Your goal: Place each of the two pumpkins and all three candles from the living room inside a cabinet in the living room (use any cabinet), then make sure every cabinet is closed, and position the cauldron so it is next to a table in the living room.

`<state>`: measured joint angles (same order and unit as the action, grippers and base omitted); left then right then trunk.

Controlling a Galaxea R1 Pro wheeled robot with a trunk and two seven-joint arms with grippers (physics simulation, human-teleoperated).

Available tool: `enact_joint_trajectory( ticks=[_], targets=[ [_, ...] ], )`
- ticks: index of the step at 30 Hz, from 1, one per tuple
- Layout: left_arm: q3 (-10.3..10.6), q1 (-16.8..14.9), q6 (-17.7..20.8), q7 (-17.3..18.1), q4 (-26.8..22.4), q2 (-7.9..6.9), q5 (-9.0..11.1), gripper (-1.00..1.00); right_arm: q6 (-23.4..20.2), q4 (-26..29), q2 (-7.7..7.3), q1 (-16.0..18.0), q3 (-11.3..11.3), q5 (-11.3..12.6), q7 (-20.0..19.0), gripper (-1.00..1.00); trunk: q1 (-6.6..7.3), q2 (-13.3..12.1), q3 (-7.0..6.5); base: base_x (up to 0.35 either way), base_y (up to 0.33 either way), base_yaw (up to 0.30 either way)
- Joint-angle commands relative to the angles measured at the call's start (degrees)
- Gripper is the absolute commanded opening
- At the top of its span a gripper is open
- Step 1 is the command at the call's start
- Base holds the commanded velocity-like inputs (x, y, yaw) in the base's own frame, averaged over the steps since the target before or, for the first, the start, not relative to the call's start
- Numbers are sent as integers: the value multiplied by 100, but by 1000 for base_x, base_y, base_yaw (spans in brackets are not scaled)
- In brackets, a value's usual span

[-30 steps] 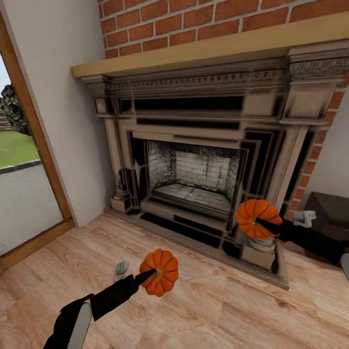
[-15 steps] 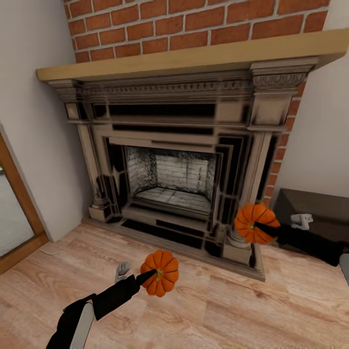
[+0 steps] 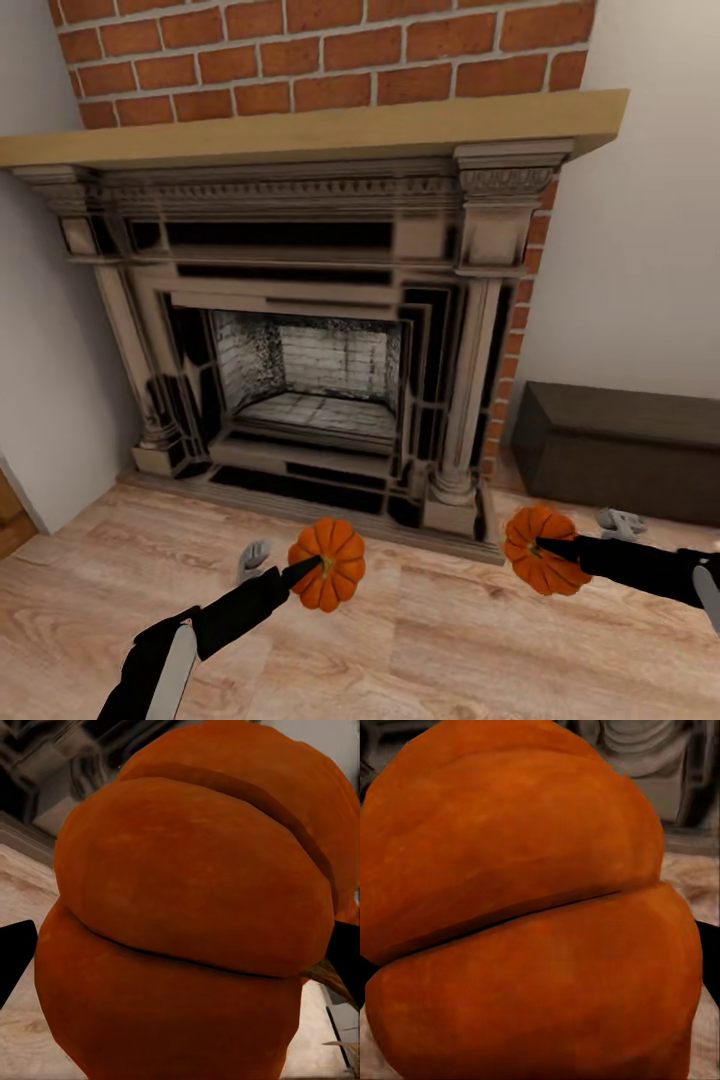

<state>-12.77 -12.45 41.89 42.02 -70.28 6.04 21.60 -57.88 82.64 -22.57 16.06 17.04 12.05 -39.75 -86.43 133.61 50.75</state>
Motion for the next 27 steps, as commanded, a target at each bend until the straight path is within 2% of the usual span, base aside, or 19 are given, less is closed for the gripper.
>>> enact_joint_trajectory(
  ticks=[1,6,10,12,15,17,24,27],
  targets=[
    [-8,-3,-46,48,-3,9,20,-100,-56,-126,3,-6,-2,16,-23,-100,2,3,11,0,0,-212],
    [227,-3,-193,-8,21,6,36,-100,-63,-753,-23,-1,-6,-90,-31,-100,2,3,49,0,-5,-172],
    [316,-3,-223,-22,127,-5,16,-100,-57,-1017,-40,15,17,-113,-35,-100,2,3,82,30,-165,-136],
    [358,-15,-228,-27,194,-6,6,-100,-21,-1300,-80,20,37,-130,-38,-100,2,3,100,109,-271,-126],
    [527,-66,-232,-93,283,0,-4,-100,11,-1617,-185,31,49,-134,-46,-100,2,3,126,145,-301,-121],
    [599,-81,-233,-217,306,8,-6,-100,18,-1681,-212,34,52,-133,-49,-100,2,3,144,161,-314,-115],
    [658,-90,-233,-536,320,26,1,-100,43,-1714,-221,32,54,-133,-50,-100,2,3,206,167,-318,-100],
    [861,-92,-233,-594,348,27,-4,-100,242,-1753,-221,30,55,-137,-52,-100,2,3,221,169,-320,-24]
  ],
)
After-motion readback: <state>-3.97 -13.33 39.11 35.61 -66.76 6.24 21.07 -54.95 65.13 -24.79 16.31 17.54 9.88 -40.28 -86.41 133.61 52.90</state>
